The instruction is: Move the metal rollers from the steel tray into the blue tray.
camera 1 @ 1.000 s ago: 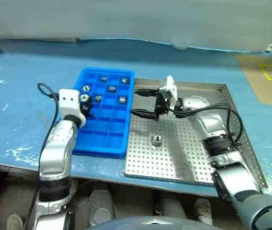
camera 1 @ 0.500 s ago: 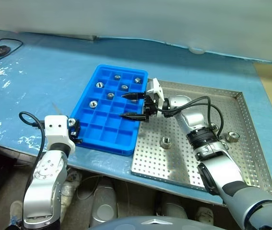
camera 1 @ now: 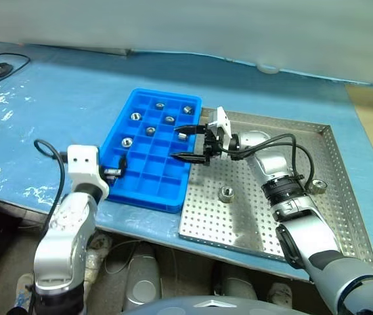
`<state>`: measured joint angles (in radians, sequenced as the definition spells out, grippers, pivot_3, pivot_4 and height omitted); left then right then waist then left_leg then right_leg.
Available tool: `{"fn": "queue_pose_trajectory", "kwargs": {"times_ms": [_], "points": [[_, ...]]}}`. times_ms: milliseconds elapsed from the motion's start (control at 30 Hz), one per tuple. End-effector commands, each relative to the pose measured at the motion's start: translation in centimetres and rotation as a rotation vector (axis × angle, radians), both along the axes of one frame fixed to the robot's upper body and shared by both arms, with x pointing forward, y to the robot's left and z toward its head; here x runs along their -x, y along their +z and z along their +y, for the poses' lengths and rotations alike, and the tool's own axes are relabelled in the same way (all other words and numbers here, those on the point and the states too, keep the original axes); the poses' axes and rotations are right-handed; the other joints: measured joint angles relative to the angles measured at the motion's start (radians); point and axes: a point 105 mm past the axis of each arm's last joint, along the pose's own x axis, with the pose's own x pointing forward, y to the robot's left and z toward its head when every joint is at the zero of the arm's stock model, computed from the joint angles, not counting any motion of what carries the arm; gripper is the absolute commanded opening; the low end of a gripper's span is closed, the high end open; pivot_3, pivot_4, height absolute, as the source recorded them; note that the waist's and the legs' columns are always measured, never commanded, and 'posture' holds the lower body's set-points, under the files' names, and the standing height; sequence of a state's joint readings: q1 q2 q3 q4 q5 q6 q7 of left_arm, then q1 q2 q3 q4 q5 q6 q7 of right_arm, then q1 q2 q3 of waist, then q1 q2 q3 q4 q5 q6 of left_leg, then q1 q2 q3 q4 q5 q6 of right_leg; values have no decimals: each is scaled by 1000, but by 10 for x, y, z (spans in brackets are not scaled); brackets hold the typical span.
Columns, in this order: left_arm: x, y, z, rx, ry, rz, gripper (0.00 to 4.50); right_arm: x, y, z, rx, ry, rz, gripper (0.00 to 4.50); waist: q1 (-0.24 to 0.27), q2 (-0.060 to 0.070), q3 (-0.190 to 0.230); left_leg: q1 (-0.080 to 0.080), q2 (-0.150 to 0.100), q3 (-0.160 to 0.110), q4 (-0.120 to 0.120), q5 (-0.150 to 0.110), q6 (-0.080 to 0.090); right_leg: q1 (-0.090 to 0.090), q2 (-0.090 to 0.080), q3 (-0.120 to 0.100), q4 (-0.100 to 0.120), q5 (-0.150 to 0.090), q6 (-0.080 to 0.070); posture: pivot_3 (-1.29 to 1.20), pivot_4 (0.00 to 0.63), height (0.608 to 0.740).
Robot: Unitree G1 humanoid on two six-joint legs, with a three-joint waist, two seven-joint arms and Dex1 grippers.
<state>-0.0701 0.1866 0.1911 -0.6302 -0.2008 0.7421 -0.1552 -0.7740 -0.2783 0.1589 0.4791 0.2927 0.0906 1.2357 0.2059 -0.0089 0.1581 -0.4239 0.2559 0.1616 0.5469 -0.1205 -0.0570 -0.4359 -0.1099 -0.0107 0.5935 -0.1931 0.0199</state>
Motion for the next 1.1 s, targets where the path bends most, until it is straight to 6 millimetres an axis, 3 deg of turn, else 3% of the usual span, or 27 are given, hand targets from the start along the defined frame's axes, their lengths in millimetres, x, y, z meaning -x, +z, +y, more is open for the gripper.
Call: {"fn": "queue_pose_trajectory", "kwargs": {"times_ms": [33, 133, 267, 367, 500, 667, 900, 1100], "points": [[-14, 28, -25, 37, -195, -111, 4447, 4, 13, -21, -26, -58, -41, 4500, -2, 0, 0, 0, -1, 0, 0, 0, 0, 0, 0, 0, 0, 0, 0, 178, 150, 740], [-27, 31, -44, -12, -357, -127, 4447, 7, 13, -38, -10, -125, -46, 4500, -16, 0, 0, 2, -1, 1, 1, 0, -1, 0, 0, 2, 2, 0, 0, 94, 150, 740], [-42, 32, -88, -26, -718, -119, 4447, 21, 12, -72, 12, -244, -36, 4500, -49, 0, 0, 5, -2, 2, 1, 2, -3, -2, 0, 5, 8, 0, 0, -50, 150, 740], [-48, 29, -106, -45, -881, -98, 4447, 30, 11, -86, 22, -316, -36, 4500, -86, 0, 0, 9, -3, 4, 1, 2, -3, -2, 1, 10, 11, 0, 0, -134, 150, 740], [-47, 13, -142, -124, -1180, -30, 4447, 48, 10, -108, 24, -449, -36, 4500, -141, 1, -1, 15, -4, 8, 0, 2, -3, -1, 0, 15, 12, 0, 1, -298, 150, 740], [-34, -5, -166, -223, -1461, 76, 4447, 65, 6, -121, 20, -554, -18, 4500, -194, 1, -1, 15, -4, 12, -1, 2, -2, -3, 1, 18, 12, 0, 1, -396, 150, 740], [-24, -39, -166, -504, -1686, 250, 4447, 75, -1, -124, 27, -620, 7, 4500, -219, 1, -1, 16, -4, 14, 0, 1, 0, -3, 0, 21, 11, -1, 1, -438, 150, 740], [-25, -68, -164, -760, -1698, 279, 4447, 74, 0, -121, 12, -622, 9, 4500, -219, 1, -1, 16, -5, 15, 0, 0, 0, -3, 0, 22, 11, -1, 2, -427, 150, 740]]}}
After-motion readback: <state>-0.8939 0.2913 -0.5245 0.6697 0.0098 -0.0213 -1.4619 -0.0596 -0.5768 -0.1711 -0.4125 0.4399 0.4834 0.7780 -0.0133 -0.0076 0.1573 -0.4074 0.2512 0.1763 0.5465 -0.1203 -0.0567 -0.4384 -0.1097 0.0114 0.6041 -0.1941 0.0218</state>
